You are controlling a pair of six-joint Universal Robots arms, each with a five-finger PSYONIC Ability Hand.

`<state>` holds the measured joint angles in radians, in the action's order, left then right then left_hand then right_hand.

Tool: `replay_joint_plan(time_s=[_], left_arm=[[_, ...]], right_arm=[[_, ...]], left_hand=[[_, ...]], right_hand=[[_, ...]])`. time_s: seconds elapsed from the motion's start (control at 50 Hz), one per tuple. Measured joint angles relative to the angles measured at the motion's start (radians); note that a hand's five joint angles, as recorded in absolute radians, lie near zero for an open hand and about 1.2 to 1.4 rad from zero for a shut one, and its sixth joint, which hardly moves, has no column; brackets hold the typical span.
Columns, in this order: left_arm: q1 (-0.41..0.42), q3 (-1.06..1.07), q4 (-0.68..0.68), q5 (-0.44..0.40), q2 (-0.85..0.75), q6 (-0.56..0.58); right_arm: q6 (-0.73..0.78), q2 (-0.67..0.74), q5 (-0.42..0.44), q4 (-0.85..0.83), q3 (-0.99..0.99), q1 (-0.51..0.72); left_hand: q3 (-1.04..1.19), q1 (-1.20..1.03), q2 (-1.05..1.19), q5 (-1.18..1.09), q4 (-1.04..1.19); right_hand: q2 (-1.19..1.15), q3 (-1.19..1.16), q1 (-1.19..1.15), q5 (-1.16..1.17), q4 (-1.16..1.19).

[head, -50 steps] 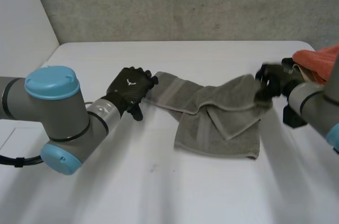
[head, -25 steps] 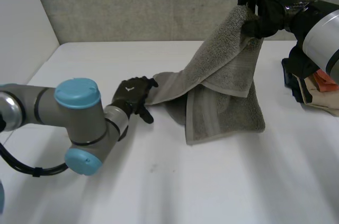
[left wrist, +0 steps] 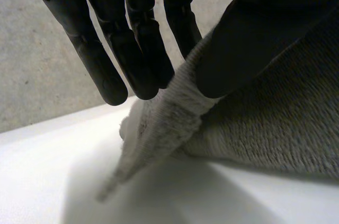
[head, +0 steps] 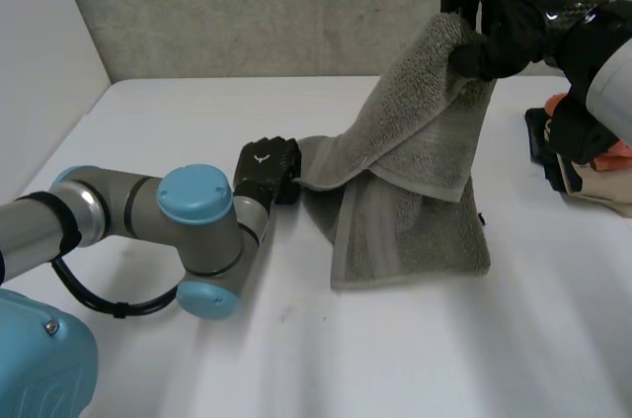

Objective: Fold the laundry.

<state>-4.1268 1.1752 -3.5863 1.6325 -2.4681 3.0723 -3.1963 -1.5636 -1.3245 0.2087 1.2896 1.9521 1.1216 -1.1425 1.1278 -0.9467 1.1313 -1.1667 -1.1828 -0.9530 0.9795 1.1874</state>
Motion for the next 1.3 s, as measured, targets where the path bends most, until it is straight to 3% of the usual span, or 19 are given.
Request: replay_joint_plan(time_s=[0.18,0.34,0.38,0.46,0.6,0.66,0.78,0.88,0.94,1.1,1.2,1.3], left_arm=[[-0.018,0.023,-0.017,0.019,0.047,0.001],[-0.139,0.219,-0.017,0.033,0.376,0.042],[-0.175,0.308,-0.017,0.007,0.515,0.083],[-0.198,0.404,-0.018,-0.045,0.645,0.141],[-0.208,0.441,-0.024,-0.127,0.654,0.233],[-0.206,0.34,-0.031,-0.131,0.564,0.276],[-0.199,-0.003,-0.076,-0.103,0.399,0.372],[-0.189,-0.171,-0.177,-0.076,0.377,0.403],[-0.179,-0.169,-0.23,-0.067,0.409,0.406],[-0.152,0.168,-0.283,-0.069,0.599,0.405],[-0.147,0.444,-0.269,-0.073,0.673,0.407],[-0.146,0.611,-0.233,-0.073,0.672,0.409]], right_arm=[[0.009,0.01,0.001,0.001,0.018,-0.013],[0.205,0.104,0.007,0.023,-0.001,-0.039],[0.334,0.154,0.0,0.052,-0.008,-0.05],[0.469,0.223,-0.018,0.088,-0.023,-0.056],[0.584,0.372,-0.098,0.091,-0.101,-0.047],[0.586,0.449,-0.148,-0.001,-0.178,-0.034],[0.582,0.515,-0.248,-0.362,-0.314,0.001],[0.59,0.49,-0.285,-0.606,-0.354,0.011],[0.597,0.46,-0.278,-0.646,-0.349,0.012],[0.667,0.363,-0.191,-0.421,-0.235,0.005],[0.815,0.332,-0.145,-0.196,-0.107,0.007],[0.951,0.357,-0.135,-0.109,-0.019,0.027]], left_hand=[[0.065,0.0,0.064,-0.026,0.062],[0.066,0.0,0.066,-0.026,0.066],[0.066,0.0,0.066,-0.026,0.066],[0.066,0.0,0.066,-0.026,0.066],[0.069,0.0,0.068,-0.026,0.066],[0.07,0.0,0.069,-0.026,0.067],[0.07,0.0,0.069,-0.026,0.067],[0.07,0.0,0.069,-0.026,0.067],[0.07,0.0,0.069,-0.026,0.07],[0.07,0.0,0.069,-0.026,0.07],[0.07,0.0,0.069,-0.026,0.07],[0.07,0.0,0.069,-0.026,0.07]], right_hand=[[0.0,0.0,0.0,0.001,0.0],[0.0,0.0,0.0,0.0,0.0],[0.0,0.0,0.0,0.0,0.0],[0.0,0.0,0.0,0.0,0.0],[0.0,0.0,0.0,0.0,0.0],[0.0,0.0,0.0,0.0,0.0],[0.0,0.0,0.0,0.0,0.0],[0.0,0.0,0.0,0.0,0.0],[0.0,0.0,0.0,0.0,0.0],[0.0,0.0,-0.007,0.0,0.0],[0.0,0.0,-0.007,0.0,0.0],[0.0,0.0,-0.007,0.0,0.0]])
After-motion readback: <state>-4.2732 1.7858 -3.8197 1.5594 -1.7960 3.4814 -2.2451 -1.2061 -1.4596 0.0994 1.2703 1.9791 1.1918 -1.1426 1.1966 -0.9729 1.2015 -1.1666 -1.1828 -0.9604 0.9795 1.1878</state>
